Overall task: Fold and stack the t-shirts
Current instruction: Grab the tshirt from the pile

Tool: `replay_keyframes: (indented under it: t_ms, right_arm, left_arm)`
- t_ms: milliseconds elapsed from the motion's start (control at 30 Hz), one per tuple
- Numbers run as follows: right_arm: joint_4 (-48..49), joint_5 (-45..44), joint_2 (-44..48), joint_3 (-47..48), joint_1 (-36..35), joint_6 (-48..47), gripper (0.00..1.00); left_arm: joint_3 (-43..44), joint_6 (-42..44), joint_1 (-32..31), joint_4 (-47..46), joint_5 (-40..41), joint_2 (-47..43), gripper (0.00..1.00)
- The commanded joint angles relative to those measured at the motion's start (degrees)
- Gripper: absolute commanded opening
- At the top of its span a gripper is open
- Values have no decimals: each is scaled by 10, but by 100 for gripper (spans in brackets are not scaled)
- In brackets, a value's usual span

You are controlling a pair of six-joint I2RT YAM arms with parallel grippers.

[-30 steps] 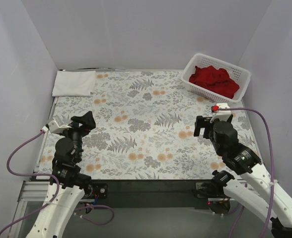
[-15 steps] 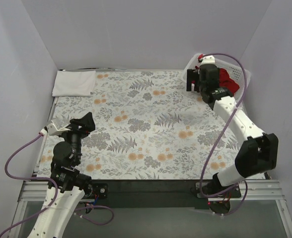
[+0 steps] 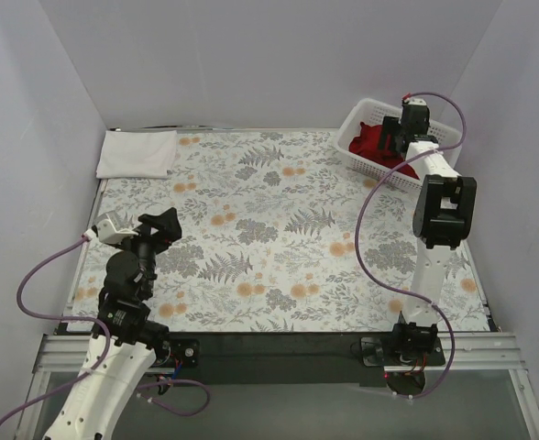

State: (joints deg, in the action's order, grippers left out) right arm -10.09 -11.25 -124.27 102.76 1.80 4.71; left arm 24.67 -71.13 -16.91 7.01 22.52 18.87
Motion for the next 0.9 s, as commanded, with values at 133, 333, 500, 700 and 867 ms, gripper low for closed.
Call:
replay_keyframes:
  t_ms: [133, 333, 500, 700, 867]
  right_arm:
    - [16, 75, -127, 117, 32, 24, 83]
    - [23, 90, -128, 112, 36, 2, 11]
    - [24, 70, -25, 77, 36, -22, 1]
    - [51, 86, 136, 28, 21, -45, 1]
    - [50, 108, 235, 8, 13, -65, 1]
  left_arm:
    - [-8, 13, -1, -15, -27, 34, 83]
    - [-11, 15, -1, -21, -42, 38, 83]
    - [-13, 18, -1, -27, -49, 28, 82]
    - [-16, 21, -1, -29, -58, 13, 82]
    - [-18, 22, -1, -31, -61, -1, 82]
